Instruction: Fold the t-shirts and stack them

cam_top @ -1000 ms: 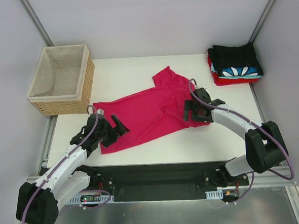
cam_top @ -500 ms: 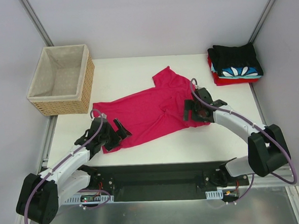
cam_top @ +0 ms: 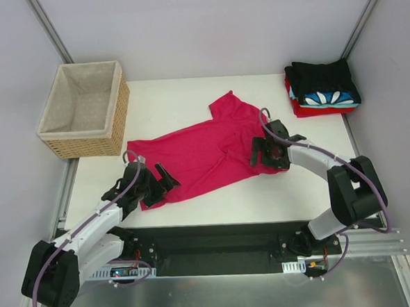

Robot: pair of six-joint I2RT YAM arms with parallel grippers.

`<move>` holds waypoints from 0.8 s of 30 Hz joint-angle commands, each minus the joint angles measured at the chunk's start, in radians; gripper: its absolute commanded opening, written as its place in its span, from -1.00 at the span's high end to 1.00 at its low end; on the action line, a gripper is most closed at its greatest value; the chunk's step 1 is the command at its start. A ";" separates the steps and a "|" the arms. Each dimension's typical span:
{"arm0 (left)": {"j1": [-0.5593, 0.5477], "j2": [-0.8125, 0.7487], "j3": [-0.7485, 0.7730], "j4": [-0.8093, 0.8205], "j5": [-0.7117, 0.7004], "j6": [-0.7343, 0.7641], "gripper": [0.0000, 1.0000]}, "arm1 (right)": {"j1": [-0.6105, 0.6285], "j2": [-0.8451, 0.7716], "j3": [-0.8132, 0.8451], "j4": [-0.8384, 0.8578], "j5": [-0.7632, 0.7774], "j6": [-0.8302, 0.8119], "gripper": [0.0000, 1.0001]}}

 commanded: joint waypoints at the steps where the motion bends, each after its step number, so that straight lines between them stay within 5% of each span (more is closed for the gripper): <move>1: -0.006 -0.032 -0.011 -0.065 -0.025 0.005 -0.98 | -0.050 0.039 0.040 0.016 0.010 -0.021 -0.93; 24: -0.007 -0.150 0.001 -0.195 -0.055 0.040 -0.98 | -0.250 0.295 0.342 -0.050 -0.013 -0.141 -0.93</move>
